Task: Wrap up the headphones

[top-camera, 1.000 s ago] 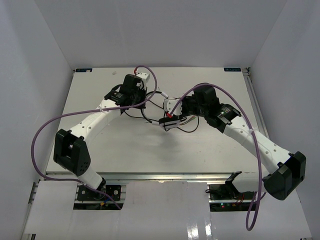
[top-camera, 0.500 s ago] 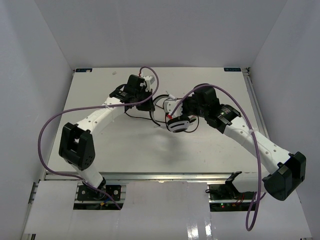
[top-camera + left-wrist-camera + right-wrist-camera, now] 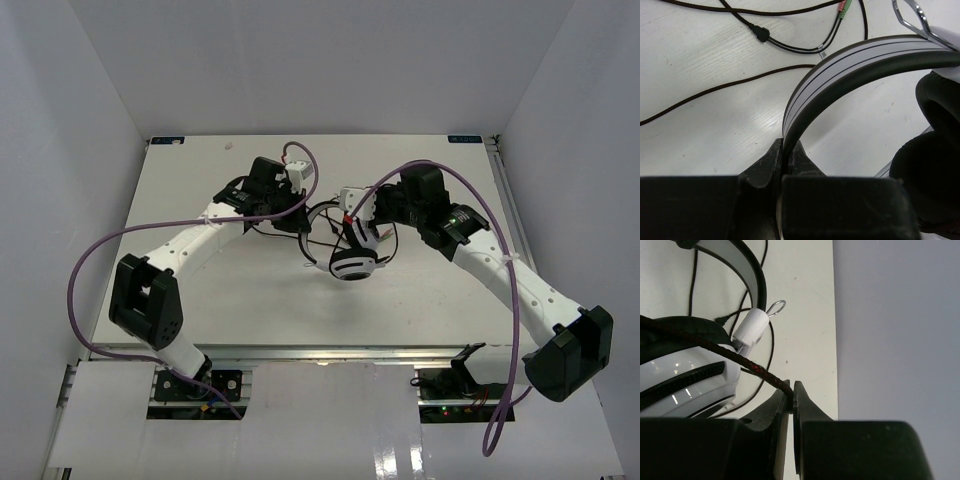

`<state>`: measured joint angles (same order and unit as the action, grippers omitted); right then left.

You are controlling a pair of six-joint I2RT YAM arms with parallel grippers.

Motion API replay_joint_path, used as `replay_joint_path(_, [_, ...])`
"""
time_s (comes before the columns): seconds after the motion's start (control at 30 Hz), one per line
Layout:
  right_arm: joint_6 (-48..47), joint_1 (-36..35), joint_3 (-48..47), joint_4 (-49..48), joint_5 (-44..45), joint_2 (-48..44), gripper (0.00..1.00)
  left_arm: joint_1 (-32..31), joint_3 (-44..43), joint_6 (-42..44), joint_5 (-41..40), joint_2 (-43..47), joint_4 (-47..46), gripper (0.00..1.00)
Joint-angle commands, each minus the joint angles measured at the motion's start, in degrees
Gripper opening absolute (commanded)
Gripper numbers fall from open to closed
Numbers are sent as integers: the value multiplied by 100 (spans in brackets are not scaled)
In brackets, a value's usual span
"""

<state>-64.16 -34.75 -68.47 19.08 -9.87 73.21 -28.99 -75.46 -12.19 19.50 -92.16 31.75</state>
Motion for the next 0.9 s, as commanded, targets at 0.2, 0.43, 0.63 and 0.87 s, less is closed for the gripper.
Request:
replay_joint_path(0.2, [982, 737, -66, -49, -1994, 247, 8, -1, -138, 338, 652, 881, 0, 0])
replay_joint_path(0.43, [2180, 1229, 208, -612, -3176, 629, 9, -1, -384, 246, 879, 1154, 104, 0])
replay_joint_path(0.63, [3216, 1638, 290, -1249, -4679, 940, 20, -1, -602, -117, 1354, 1235, 94, 0])
replay_joint_path(0.87, [5157, 1681, 966, -3452, -5853, 1079, 46, -1, -884, -658, 1305, 1331, -26, 0])
